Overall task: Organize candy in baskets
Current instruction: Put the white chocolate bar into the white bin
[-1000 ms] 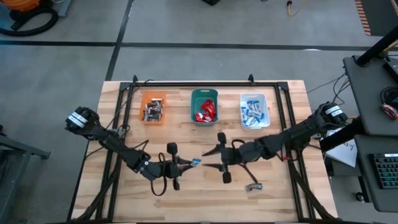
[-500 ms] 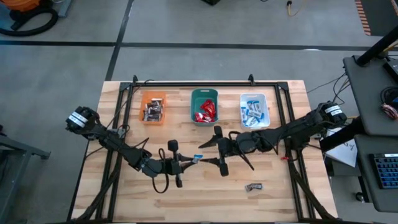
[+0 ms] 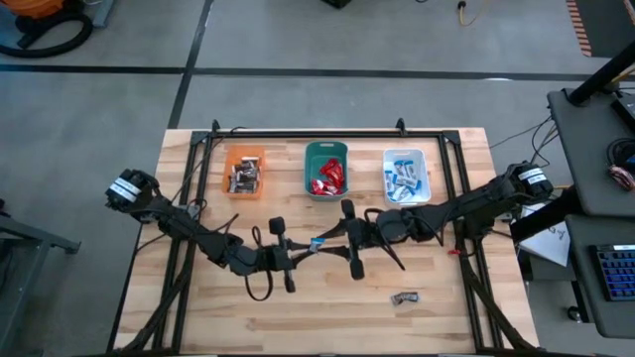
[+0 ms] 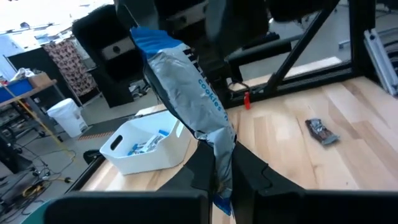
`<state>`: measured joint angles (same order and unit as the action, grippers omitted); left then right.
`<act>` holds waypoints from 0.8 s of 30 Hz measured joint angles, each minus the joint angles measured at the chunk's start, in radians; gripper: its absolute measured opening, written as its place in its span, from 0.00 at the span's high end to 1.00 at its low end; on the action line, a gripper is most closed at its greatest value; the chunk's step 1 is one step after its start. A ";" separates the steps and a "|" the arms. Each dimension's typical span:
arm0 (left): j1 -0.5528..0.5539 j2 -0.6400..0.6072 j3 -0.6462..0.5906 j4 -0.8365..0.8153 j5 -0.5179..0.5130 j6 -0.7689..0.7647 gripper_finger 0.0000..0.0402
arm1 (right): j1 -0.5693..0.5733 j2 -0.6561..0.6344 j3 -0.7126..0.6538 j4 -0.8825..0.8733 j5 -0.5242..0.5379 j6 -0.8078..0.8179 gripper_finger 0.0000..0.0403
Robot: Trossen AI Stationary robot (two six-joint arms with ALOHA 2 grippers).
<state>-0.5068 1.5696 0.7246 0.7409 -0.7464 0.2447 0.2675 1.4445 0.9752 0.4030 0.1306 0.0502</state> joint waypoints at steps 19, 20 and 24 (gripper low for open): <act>0.000 0.000 0.001 0.020 0.000 -0.029 0.86 | -0.013 0.000 0.000 -0.001 -0.061 -0.055 0.97; 0.000 0.000 0.000 0.020 0.000 -0.029 0.85 | -0.013 0.000 0.000 -0.001 -0.061 -0.061 0.97; 0.000 0.000 0.000 0.014 -0.006 -0.029 0.82 | -0.013 0.000 0.000 -0.004 -0.061 -0.065 0.97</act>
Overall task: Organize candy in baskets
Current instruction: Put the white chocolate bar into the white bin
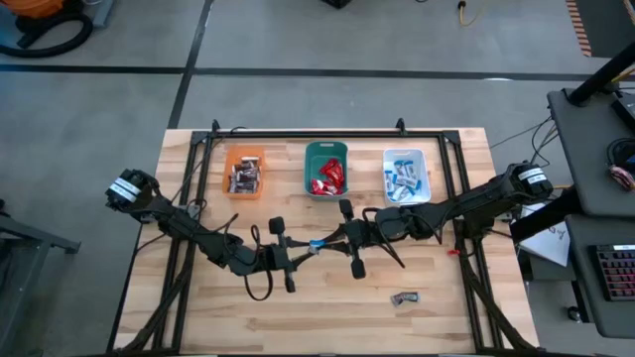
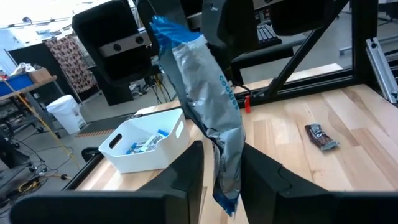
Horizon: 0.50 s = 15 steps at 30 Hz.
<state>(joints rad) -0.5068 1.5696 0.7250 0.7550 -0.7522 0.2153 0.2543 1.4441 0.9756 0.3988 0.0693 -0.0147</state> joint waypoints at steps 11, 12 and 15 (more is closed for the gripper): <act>-0.002 0.000 0.000 -0.019 -0.051 -0.026 0.80 | 0.000 -0.030 0.000 -0.046 0.008 -0.007 0.98; -0.002 0.000 0.000 -0.022 -0.051 -0.026 0.79 | 0.000 -0.030 0.000 -0.048 0.009 -0.009 0.98; -0.002 0.000 0.000 -0.027 -0.052 -0.034 0.76 | 0.000 -0.038 0.000 -0.057 0.036 -0.020 0.98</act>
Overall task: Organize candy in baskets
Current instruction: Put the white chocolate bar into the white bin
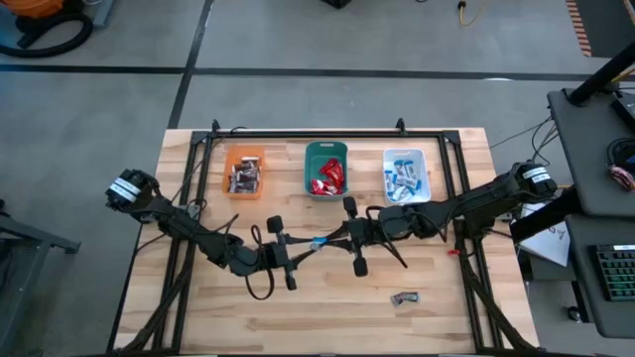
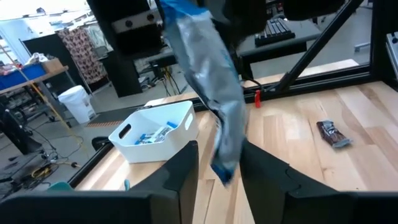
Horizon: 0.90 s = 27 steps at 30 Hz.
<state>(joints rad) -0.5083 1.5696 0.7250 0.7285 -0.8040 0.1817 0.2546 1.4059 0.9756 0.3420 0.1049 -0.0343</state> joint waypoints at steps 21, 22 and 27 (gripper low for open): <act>0.000 0.000 0.003 -0.075 -0.015 -0.140 0.65 | -0.276 -0.200 0.046 -1.092 0.550 0.446 0.98; 0.000 0.000 0.009 -0.076 -0.027 -0.140 0.65 | -0.311 -0.199 0.044 -1.152 0.550 0.491 0.98; 0.000 0.000 0.023 -0.080 -0.078 -0.134 0.65 | -0.456 -0.195 0.014 -1.265 0.547 0.591 0.98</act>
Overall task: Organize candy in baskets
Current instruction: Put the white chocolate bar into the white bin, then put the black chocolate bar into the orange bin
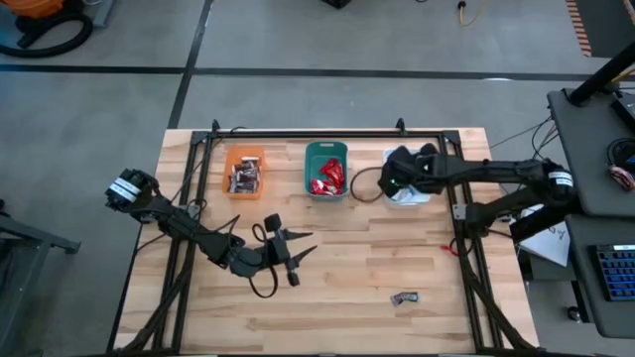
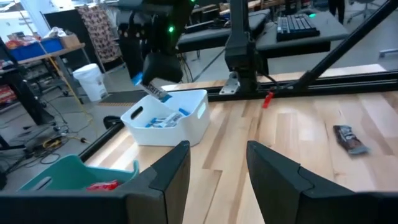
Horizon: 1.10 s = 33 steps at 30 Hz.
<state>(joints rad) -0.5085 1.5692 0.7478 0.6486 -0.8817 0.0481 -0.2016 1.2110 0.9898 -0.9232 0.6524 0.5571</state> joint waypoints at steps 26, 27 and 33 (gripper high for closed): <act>0.002 -0.197 0.005 -0.500 0.061 -0.323 0.65 | -0.065 0.000 0.074 -0.001 -0.360 -0.083 0.66; 0.002 -0.198 0.005 -0.503 0.061 -0.323 0.65 | -0.053 0.000 0.079 0.001 -0.433 -0.102 0.66; 0.001 -0.192 0.005 -0.518 0.061 -0.320 0.65 | 0.089 0.000 0.084 -0.001 -0.761 -0.117 0.66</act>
<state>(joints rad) -0.5072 1.3773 0.7525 0.1302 -0.8211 -0.2714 -0.1123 1.2114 1.0740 -0.9242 -0.1085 0.4404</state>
